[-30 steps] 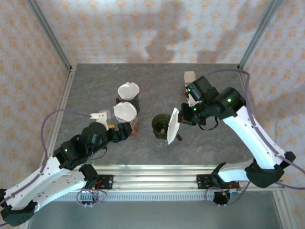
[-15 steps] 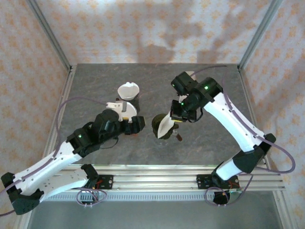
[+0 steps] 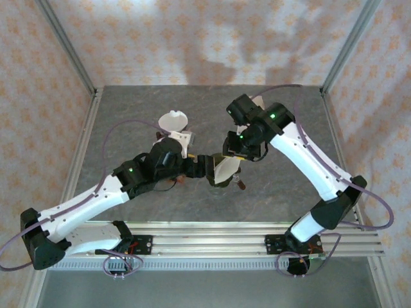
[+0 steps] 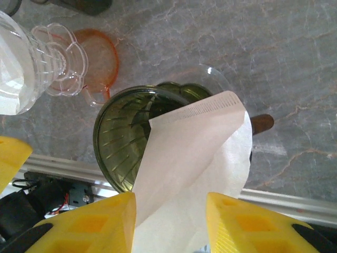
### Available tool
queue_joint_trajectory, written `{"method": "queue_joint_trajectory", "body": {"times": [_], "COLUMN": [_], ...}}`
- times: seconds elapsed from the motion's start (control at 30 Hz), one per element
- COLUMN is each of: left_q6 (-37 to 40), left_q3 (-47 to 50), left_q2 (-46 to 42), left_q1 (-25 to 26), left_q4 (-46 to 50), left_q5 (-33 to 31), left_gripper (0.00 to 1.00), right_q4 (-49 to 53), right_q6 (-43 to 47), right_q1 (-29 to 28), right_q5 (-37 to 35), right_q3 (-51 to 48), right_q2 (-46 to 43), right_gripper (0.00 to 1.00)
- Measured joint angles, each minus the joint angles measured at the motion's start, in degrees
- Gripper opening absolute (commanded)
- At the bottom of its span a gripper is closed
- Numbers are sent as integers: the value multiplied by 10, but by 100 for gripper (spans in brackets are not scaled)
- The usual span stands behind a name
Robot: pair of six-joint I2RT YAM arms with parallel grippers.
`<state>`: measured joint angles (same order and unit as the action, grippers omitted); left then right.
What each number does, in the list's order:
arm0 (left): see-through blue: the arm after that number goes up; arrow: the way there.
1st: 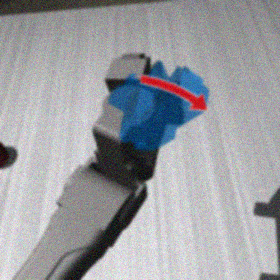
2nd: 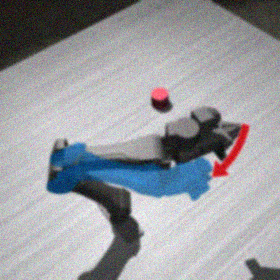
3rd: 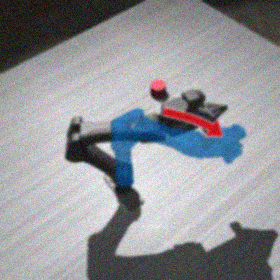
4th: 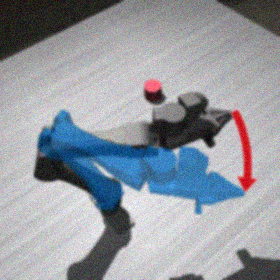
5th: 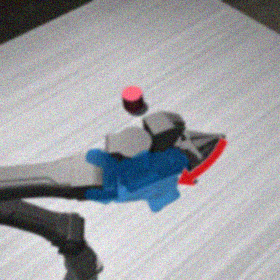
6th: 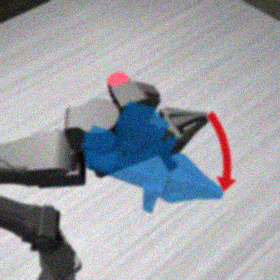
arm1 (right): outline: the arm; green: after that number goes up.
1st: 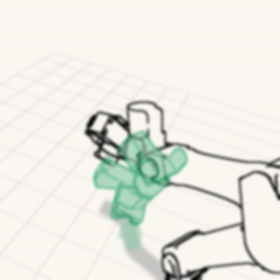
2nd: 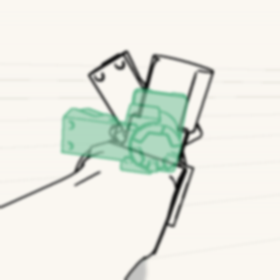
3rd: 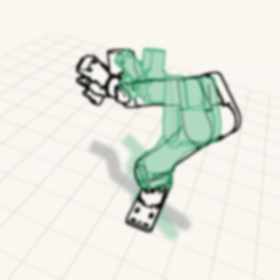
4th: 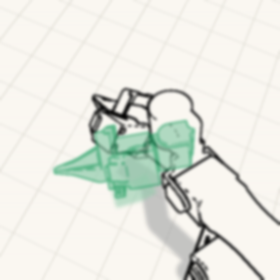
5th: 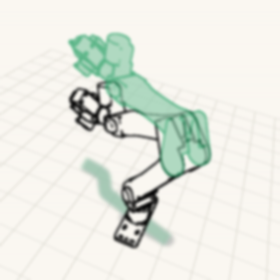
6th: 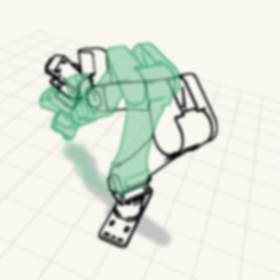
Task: Place the coffee filter in the dripper
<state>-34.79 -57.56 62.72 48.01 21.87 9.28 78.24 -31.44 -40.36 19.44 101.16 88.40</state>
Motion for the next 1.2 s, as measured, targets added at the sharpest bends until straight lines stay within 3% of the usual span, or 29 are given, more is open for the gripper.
{"method": "queue_joint_trajectory", "body": {"times": [0.2, 0.4, 0.53, 0.73, 0.9, 1.2], "left_q6": [-14, -24, -10, 72, 140, 203], "left_q3": [16, 30, 22, -120, -248, -335], "left_q2": [-7, -23, -22, 55, 143, 272], "left_q1": [0, 0, 8, 61, 93, 143], "left_q4": [-17, -20, -11, 90, 181, 296], "left_q5": [8, 9, 7, -22, -55, -129], "left_gripper": [83, 90, 86, 76, 73, 58], "right_q4": [-54, -94, -133, -179, -192, -193], "right_q6": [6, 9, 15, 15, 11, -3], "right_q1": [0, -8, -9, -9, -9, -9], "right_q5": [-19, -52, -78, -124, -157, -189], "right_q3": [-80, -125, -154, -228, -294, -342], "right_q2": [-65, -148, -202, -274, -328, -411], "right_gripper": [41, 46, 46, 46, 47, 47]}}
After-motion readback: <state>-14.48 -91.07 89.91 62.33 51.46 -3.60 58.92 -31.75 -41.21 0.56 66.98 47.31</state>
